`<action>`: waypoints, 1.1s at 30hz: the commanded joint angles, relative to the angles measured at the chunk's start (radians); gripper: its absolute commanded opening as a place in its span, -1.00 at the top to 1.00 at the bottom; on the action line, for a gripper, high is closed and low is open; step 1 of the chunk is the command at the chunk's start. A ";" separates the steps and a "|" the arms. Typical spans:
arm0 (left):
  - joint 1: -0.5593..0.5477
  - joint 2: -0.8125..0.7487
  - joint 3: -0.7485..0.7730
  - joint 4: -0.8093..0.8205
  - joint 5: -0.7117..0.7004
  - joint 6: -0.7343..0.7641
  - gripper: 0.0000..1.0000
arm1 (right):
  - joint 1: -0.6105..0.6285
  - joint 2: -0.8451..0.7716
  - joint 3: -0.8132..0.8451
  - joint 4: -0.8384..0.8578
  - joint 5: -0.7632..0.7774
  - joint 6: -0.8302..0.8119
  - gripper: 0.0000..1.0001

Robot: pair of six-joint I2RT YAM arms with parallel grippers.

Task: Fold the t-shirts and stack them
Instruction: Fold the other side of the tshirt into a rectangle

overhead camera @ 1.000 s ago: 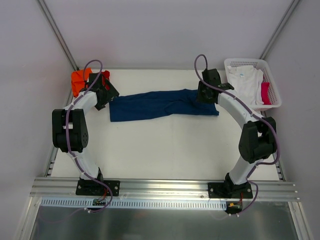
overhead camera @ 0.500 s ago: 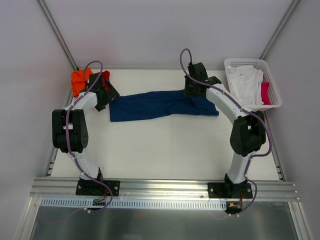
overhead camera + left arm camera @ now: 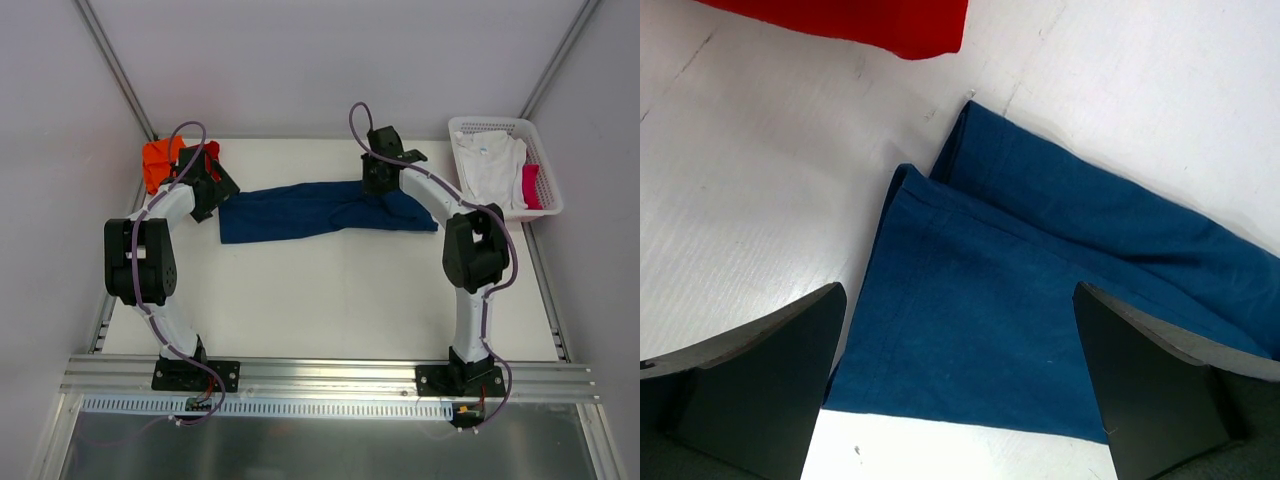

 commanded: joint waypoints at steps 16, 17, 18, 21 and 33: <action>-0.007 -0.030 0.006 0.012 0.009 0.014 -0.98 | -0.107 0.043 0.024 0.021 -0.046 -0.045 0.55; -0.006 -0.030 0.006 0.012 0.009 0.014 -0.98 | -0.107 0.043 0.016 0.027 -0.049 -0.043 0.56; -0.007 -0.030 0.006 0.012 0.009 0.014 -0.98 | -0.107 0.043 0.003 0.032 -0.052 -0.039 0.56; -0.006 -0.030 0.006 0.012 0.009 0.014 -0.98 | -0.106 0.033 -0.022 0.044 -0.057 -0.032 0.56; -0.007 -0.037 -0.006 0.012 0.009 0.011 -0.98 | -0.047 -0.032 -0.065 0.046 -0.046 -0.028 0.56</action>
